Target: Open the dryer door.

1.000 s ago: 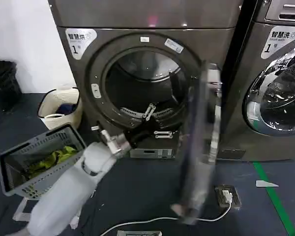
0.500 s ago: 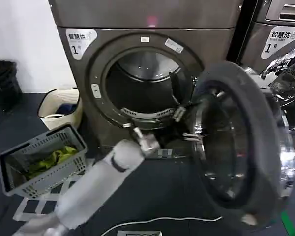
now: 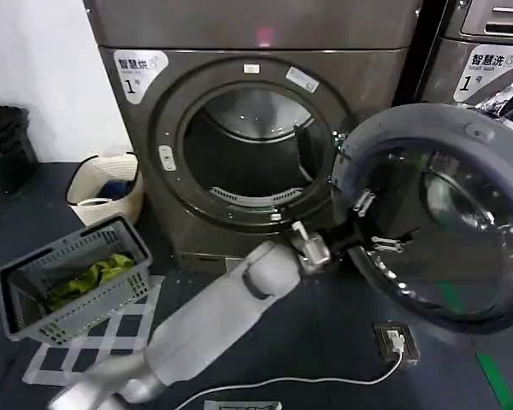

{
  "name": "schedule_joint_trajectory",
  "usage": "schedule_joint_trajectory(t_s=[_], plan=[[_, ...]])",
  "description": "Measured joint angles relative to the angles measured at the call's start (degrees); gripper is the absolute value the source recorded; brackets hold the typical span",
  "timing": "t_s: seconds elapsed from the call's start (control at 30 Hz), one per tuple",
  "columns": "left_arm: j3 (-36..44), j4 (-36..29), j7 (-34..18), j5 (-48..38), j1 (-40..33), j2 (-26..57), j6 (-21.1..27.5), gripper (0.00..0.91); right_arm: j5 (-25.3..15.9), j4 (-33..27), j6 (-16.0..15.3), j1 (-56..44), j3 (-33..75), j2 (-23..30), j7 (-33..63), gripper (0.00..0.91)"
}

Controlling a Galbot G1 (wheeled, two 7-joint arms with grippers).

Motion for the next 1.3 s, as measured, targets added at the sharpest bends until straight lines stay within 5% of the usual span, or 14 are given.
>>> schedule_joint_trajectory(t_s=[0.27, 0.6, 0.7, 1.1, 1.3], plan=[[0.17, 1.42, -0.14, -2.22, -0.21, -2.46, 3.35, 0.907, 1.07, -0.09, 0.12, -0.17, 0.10, -0.01, -0.15, 0.907], [-3.03, -7.77, 0.12, -9.88, 2.21, 2.88, 13.58, 0.907, 7.76, 0.21, -0.17, -0.40, -0.09, -0.01, -2.62, 0.907], [-4.01, -12.26, -2.10, -13.93, 3.57, 6.72, 18.05, 0.907, 10.91, 0.76, -1.15, -0.43, -0.23, -0.01, -3.65, 0.907], [-16.91, -35.38, -10.04, -26.19, 16.78, 29.34, 33.65, 0.907, 12.49, -0.84, 2.65, -0.11, -3.61, -1.47, -5.54, 0.907], [-29.41, -37.58, -16.45, -35.68, 22.83, 40.11, 40.04, 0.907, 12.44, -0.95, 3.15, -0.05, -5.50, -2.51, -6.37, 0.907]])
